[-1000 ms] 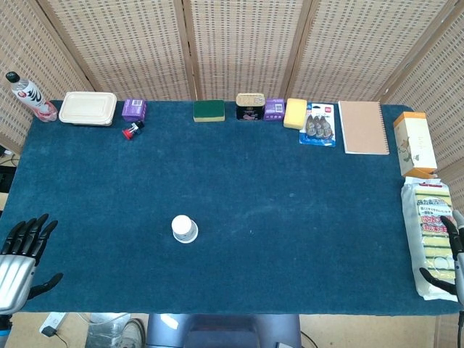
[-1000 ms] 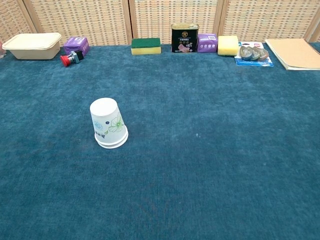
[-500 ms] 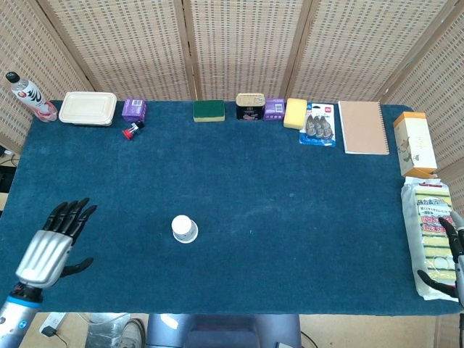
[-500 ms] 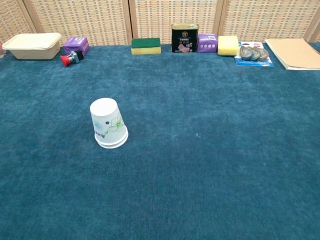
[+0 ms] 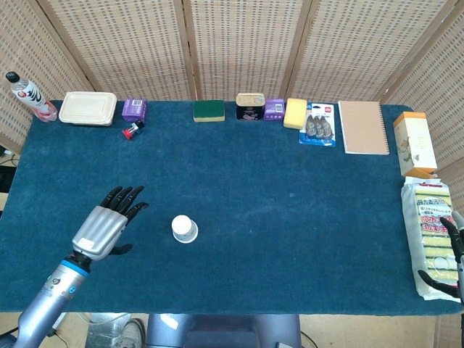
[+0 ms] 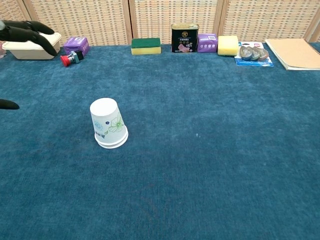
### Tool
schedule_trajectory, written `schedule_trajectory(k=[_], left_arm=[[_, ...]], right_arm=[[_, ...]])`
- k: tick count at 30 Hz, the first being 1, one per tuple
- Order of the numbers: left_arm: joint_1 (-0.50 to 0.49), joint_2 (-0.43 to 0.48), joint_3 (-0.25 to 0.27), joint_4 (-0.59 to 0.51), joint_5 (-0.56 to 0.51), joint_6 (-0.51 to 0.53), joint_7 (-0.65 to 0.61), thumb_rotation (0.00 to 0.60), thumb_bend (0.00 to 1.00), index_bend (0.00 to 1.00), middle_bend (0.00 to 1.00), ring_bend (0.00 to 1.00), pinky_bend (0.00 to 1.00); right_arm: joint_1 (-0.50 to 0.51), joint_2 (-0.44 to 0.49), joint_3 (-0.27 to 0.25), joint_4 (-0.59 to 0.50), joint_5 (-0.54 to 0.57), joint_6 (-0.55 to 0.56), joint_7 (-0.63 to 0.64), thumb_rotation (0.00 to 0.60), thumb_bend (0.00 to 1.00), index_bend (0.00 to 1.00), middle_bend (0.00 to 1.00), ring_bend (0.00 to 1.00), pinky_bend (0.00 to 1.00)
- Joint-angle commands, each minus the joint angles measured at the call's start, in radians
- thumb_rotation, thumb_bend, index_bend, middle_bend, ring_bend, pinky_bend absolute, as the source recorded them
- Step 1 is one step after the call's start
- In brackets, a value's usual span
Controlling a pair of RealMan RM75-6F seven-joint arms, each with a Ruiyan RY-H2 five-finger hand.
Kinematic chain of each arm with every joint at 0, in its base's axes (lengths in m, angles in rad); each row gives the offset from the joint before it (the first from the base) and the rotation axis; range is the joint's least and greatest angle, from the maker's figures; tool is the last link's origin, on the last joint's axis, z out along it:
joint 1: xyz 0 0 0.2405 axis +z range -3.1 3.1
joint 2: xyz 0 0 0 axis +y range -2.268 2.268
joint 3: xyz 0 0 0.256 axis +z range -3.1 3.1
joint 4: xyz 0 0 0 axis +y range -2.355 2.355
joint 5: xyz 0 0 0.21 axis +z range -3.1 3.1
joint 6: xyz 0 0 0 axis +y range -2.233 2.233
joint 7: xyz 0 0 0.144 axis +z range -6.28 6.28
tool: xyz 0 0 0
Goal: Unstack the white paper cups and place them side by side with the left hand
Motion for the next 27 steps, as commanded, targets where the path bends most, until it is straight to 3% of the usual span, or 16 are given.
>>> schedule_trajectory(k=[1, 12, 27], left_arm=[[-0.059, -0.044, -0.014, -0.022, -0.096, -0.032, 0.095, 0.6, 0.12, 0.19, 0.0, 0.0, 0.04], [-0.185, -0.203, -0.028, 0.039, -0.294, -0.019, 0.257, 0.6, 0.12, 0.2, 0.0, 0.0, 0.04], [-0.315, -0.329, -0.036, 0.129, -0.484, -0.016, 0.315, 0.6, 0.15, 0.25, 0.0, 0.0, 0.04]], right_arm=[[-0.001, 0.001, 0.0, 0.002, -0.001, 0.0, 0.008, 0.6, 0.0, 0.07, 0.0, 0.0, 0.0], [0.0, 0.009, 0.006, 0.008, 0.011, -0.004, 0.051, 0.6, 0.0, 0.07, 0.0, 0.0, 0.0], [0.006, 0.014, 0.02, 0.02, 0.041, -0.026, 0.096, 0.6, 0.0, 0.07, 0.0, 0.0, 0.0]])
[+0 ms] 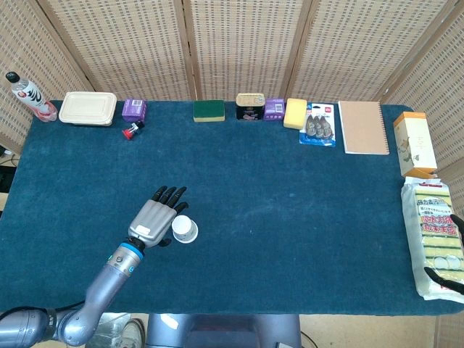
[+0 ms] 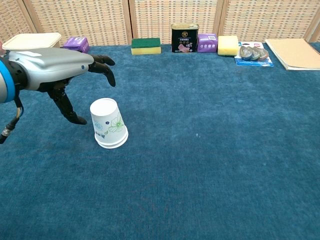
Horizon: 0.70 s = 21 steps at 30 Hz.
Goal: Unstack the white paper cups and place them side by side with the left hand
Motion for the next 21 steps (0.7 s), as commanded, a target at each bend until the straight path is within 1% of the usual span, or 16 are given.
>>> schedule_trajectory(k=[1, 7, 16, 19, 21], left_arm=[[-0.031, -0.02, -0.002, 0.008, -0.041, 0.004, 0.016, 0.6, 0.16, 0.26, 0.0, 0.0, 0.04], [-0.069, -0.037, 0.004, 0.007, -0.095, 0.027, 0.034, 0.6, 0.18, 0.28, 0.0, 0.0, 0.04], [-0.112, -0.034, 0.018, 0.006, -0.181, 0.045, 0.036, 0.6, 0.2, 0.29, 0.0, 0.0, 0.04], [-0.126, -0.03, 0.024, 0.001, -0.202, 0.046, 0.031, 0.6, 0.2, 0.31, 0.0, 0.0, 0.04], [-0.134, -0.028, 0.027, -0.003, -0.211, 0.048, 0.028, 0.6, 0.21, 0.34, 0.0, 0.0, 0.04]], right_arm=[[0.001, 0.0, 0.001, 0.002, 0.003, -0.003, 0.004, 0.6, 0.0, 0.07, 0.0, 0.0, 0.0], [0.001, 0.002, 0.003, 0.004, 0.005, -0.005, 0.013, 0.6, 0.0, 0.07, 0.0, 0.0, 0.0], [0.002, 0.003, 0.004, 0.005, 0.009, -0.01, 0.016, 0.6, 0.0, 0.08, 0.0, 0.0, 0.0], [0.002, 0.003, 0.004, 0.005, 0.009, -0.01, 0.016, 0.6, 0.0, 0.08, 0.0, 0.0, 0.0], [0.003, 0.003, 0.005, 0.005, 0.009, -0.011, 0.017, 0.6, 0.0, 0.08, 0.0, 0.0, 0.0]])
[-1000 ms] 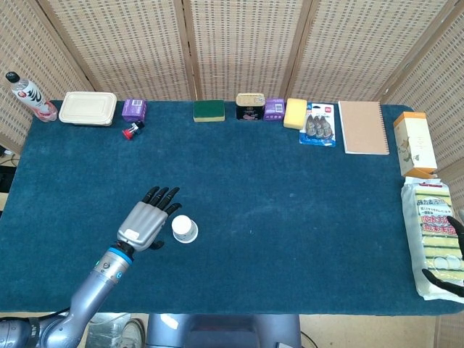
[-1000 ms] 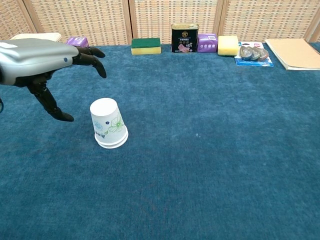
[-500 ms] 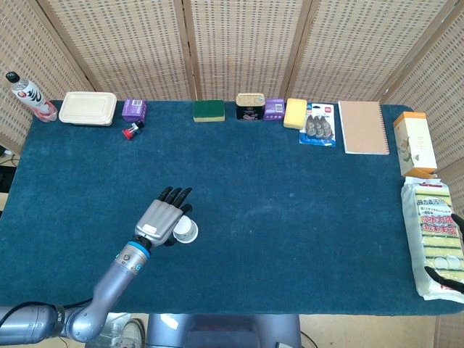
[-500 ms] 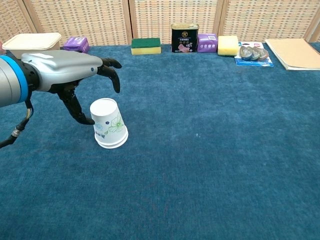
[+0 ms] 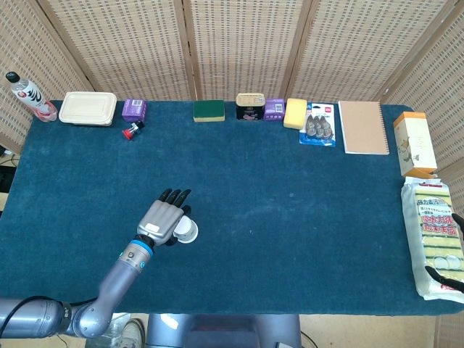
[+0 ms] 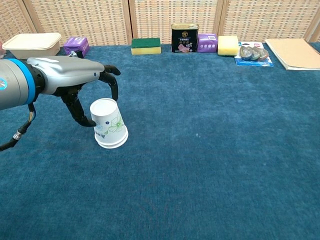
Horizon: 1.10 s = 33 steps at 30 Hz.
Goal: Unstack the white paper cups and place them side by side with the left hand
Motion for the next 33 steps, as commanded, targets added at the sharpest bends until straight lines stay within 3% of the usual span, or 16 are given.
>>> schedule_trajectory(k=[1, 15, 25, 33], left_arm=[[-0.009, 0.004, 0.006, -0.004, -0.008, 0.005, -0.004, 0.6, 0.21, 0.35, 0.0, 0.0, 0.04], [-0.035, 0.036, 0.02, -0.064, 0.009, 0.068, -0.023, 0.6, 0.25, 0.38, 0.0, 0.0, 0.04], [-0.017, 0.202, 0.003, -0.262, 0.044, 0.121, -0.081, 0.6, 0.25, 0.38, 0.0, 0.0, 0.04], [0.035, 0.344, 0.017, -0.334, 0.131, 0.13, -0.173, 0.6, 0.25, 0.38, 0.0, 0.0, 0.04]], right_arm=[[0.0, 0.0, 0.0, 0.0, 0.0, 0.0, 0.0, 0.6, 0.0, 0.08, 0.0, 0.0, 0.0], [-0.001, 0.002, 0.001, 0.001, -0.001, 0.001, 0.006, 0.6, 0.0, 0.08, 0.0, 0.0, 0.0], [-0.001, 0.0, 0.0, 0.0, -0.002, 0.0, 0.001, 0.6, 0.0, 0.08, 0.0, 0.0, 0.0], [0.001, -0.003, -0.007, -0.009, -0.014, 0.0, -0.02, 0.6, 0.0, 0.08, 0.0, 0.0, 0.0]])
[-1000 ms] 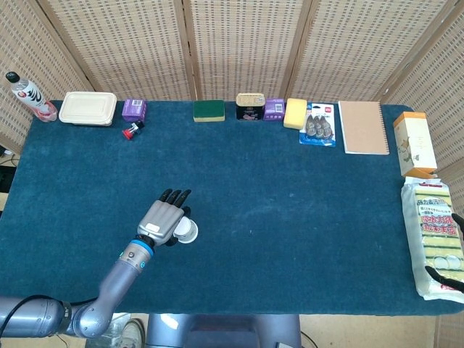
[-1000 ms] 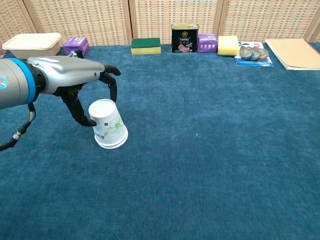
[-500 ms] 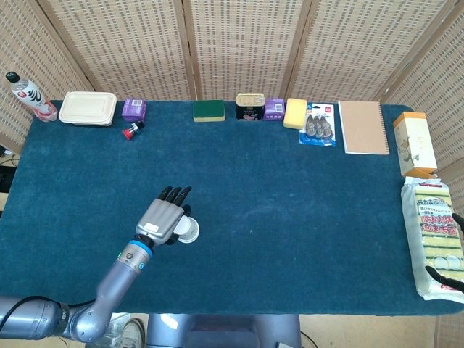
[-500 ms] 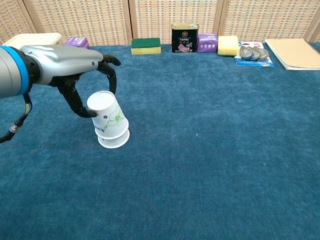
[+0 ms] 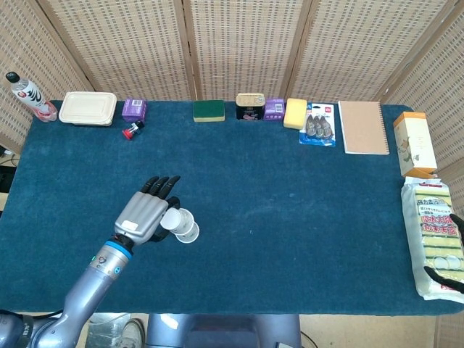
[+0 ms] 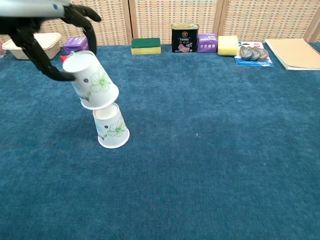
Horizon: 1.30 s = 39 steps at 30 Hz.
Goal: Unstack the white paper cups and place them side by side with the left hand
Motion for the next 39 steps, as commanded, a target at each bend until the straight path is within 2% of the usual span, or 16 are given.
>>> schedule_trajectory(k=[1, 5, 9, 12, 21, 39], left_arm=[[0.037, 0.071, 0.013, -0.016, 0.051, -0.007, -0.07, 0.6, 0.25, 0.38, 0.0, 0.0, 0.04], [0.065, 0.119, 0.03, 0.017, 0.086, -0.051, -0.154, 0.6, 0.25, 0.38, 0.0, 0.0, 0.04], [0.085, 0.126, 0.05, 0.083, 0.1, -0.099, -0.226, 0.6, 0.25, 0.38, 0.0, 0.0, 0.04], [0.096, 0.096, 0.061, 0.176, 0.119, -0.161, -0.306, 0.6, 0.25, 0.38, 0.0, 0.0, 0.04], [0.096, -0.004, 0.086, 0.348, 0.117, -0.26, -0.391, 0.6, 0.25, 0.38, 0.0, 0.0, 0.04], [0.059, -0.089, 0.093, 0.377, 0.064, -0.239, -0.302, 0.6, 0.25, 0.38, 0.0, 0.0, 0.04]], right_arm=[[0.0, -0.002, -0.003, -0.004, -0.005, 0.001, -0.011, 0.6, 0.0, 0.08, 0.0, 0.0, 0.0], [0.002, -0.005, -0.004, -0.007, -0.004, -0.003, -0.022, 0.6, 0.0, 0.08, 0.0, 0.0, 0.0], [0.004, -0.008, -0.006, -0.009, -0.006, -0.007, -0.032, 0.6, 0.0, 0.08, 0.0, 0.0, 0.0], [0.005, -0.01, -0.008, -0.012, -0.009, -0.008, -0.041, 0.6, 0.0, 0.08, 0.0, 0.0, 0.0], [0.007, -0.013, -0.009, -0.018, -0.003, -0.014, -0.059, 0.6, 0.0, 0.08, 0.0, 0.0, 0.0], [0.004, -0.002, -0.007, -0.017, 0.004, -0.015, -0.032, 0.6, 0.0, 0.08, 0.0, 0.0, 0.0]])
